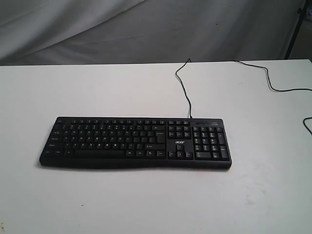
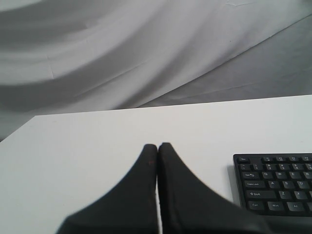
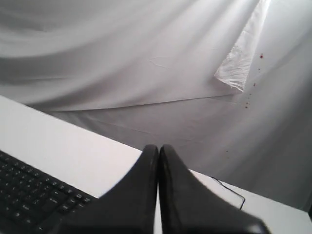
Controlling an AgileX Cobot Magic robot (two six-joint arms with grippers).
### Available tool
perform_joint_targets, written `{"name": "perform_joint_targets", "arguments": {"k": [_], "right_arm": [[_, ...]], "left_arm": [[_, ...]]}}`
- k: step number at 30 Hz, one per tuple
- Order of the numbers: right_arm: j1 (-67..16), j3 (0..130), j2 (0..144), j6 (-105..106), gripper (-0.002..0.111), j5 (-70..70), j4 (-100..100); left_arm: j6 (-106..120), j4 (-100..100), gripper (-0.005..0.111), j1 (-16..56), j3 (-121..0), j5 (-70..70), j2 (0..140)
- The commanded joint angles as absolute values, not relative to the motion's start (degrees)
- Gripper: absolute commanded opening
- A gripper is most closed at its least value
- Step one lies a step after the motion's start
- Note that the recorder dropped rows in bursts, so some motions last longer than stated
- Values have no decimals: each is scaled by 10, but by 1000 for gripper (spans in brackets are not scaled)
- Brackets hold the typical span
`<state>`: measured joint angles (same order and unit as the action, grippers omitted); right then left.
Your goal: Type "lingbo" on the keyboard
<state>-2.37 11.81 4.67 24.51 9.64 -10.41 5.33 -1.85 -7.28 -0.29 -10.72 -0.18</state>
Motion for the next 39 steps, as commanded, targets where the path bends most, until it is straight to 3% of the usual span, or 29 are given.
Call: {"name": "perform_joint_targets", "arguments": {"k": [1, 4, 39], "right_arm": [[-21, 43, 45, 26, 0, -9, 39], [-21, 0, 45, 26, 0, -23, 13], [-21, 0, 45, 27, 0, -7, 5]], "left_arm": [[52, -18, 1, -71, 0, -104, 0], [52, -18, 1, -71, 0, -104, 0], [52, -18, 1, -71, 0, -104, 0]]}}
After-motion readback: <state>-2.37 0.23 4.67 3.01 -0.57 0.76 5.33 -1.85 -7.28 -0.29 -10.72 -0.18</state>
